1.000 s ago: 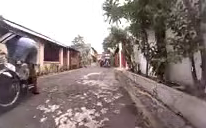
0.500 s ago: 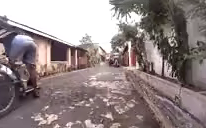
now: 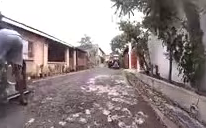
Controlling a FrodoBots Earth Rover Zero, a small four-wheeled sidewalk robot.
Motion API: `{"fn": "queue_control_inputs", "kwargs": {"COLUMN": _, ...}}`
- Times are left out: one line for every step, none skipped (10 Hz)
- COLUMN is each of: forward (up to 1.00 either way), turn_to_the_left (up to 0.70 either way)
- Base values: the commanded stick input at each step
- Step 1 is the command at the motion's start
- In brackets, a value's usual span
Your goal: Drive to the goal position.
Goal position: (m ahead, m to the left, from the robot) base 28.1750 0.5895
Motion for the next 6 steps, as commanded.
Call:
{"fn": "queue_control_inputs", "kwargs": {"forward": 0.7, "turn_to_the_left": 0.0}}
{"fn": "queue_control_inputs", "kwargs": {"forward": 0.7, "turn_to_the_left": 0.0}}
{"fn": "queue_control_inputs", "kwargs": {"forward": 0.7, "turn_to_the_left": 0.0}}
{"fn": "queue_control_inputs", "kwargs": {"forward": 0.7, "turn_to_the_left": -0.02}}
{"fn": "queue_control_inputs", "kwargs": {"forward": 0.7, "turn_to_the_left": -0.05}}
{"fn": "queue_control_inputs", "kwargs": {"forward": 0.7, "turn_to_the_left": -0.02}}
